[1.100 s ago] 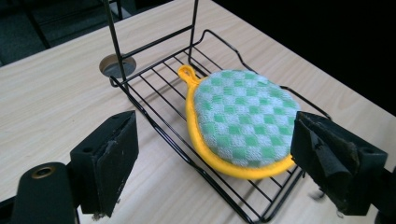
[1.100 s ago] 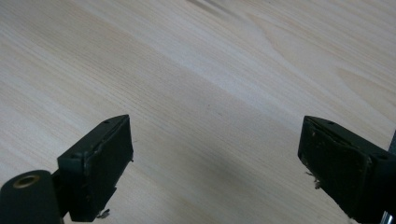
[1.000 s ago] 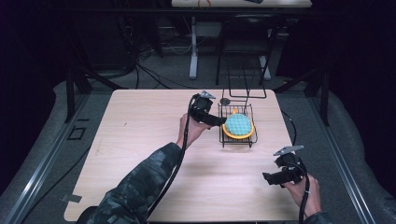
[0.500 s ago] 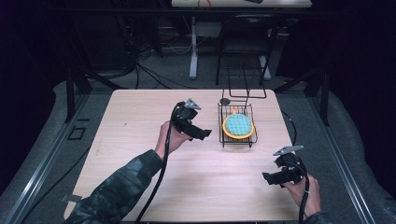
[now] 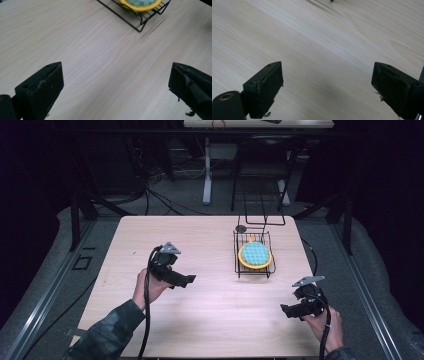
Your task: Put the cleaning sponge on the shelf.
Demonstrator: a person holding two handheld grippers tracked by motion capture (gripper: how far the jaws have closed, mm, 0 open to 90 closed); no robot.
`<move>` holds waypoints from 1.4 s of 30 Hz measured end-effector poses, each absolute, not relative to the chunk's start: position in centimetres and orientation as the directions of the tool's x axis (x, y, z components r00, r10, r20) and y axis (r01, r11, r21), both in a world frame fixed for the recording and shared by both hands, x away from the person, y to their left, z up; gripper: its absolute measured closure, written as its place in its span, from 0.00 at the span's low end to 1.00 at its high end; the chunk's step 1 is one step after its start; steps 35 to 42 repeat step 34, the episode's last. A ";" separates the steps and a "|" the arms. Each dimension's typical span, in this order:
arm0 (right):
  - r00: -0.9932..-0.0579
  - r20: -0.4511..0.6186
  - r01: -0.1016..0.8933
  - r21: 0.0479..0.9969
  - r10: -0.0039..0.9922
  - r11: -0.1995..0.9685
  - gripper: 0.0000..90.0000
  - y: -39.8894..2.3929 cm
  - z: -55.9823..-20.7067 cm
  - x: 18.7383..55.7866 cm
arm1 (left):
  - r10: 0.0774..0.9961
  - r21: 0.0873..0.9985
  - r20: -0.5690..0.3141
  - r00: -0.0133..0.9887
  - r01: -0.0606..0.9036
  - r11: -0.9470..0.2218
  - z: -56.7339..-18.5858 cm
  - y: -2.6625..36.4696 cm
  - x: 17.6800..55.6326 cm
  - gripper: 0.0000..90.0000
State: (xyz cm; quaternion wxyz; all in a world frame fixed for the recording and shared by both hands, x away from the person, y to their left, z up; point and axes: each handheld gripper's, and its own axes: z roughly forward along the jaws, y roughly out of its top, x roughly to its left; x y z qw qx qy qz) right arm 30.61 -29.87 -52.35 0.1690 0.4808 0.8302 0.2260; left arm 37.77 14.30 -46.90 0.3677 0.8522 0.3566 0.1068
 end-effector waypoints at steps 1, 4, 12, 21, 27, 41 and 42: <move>-0.481 -0.066 0.720 0.539 0.874 0.437 0.11 -29.9 -52.4 30.6 | 0.690 0.700 -0.084 0.719 0.536 -0.473 -47.2 14.9 37.3 0.00; -0.482 -0.068 0.721 0.536 0.873 0.439 0.11 -29.8 -52.3 30.6 | 0.708 0.675 -0.100 0.699 0.571 -0.468 -48.5 16.6 35.9 0.00; -0.486 -0.074 0.719 0.533 0.871 0.446 0.11 -29.6 -52.5 30.6 | 0.771 0.627 -0.135 0.622 0.656 -0.419 -51.3 20.7 33.4 0.00; -0.495 -0.080 0.721 0.518 0.865 0.461 0.11 -29.5 -52.7 30.7 | 0.812 0.609 -0.145 0.565 0.698 -0.377 -53.0 22.4 33.0 0.00; -0.490 -0.071 0.731 0.508 0.869 0.455 0.10 -29.9 -53.1 31.0 | 0.803 0.603 -0.115 0.585 0.684 -0.411 -53.3 22.2 33.4 0.00; -0.491 -0.072 0.730 0.510 0.868 0.455 0.09 -30.0 -53.3 31.1 | 0.795 0.601 -0.109 0.597 0.676 -0.426 -53.5 22.2 33.6 0.00; -0.491 -0.072 0.730 0.510 0.868 0.455 0.09 -30.0 -53.3 31.1 | 0.795 0.601 -0.109 0.597 0.676 -0.426 -53.5 22.2 33.6 0.00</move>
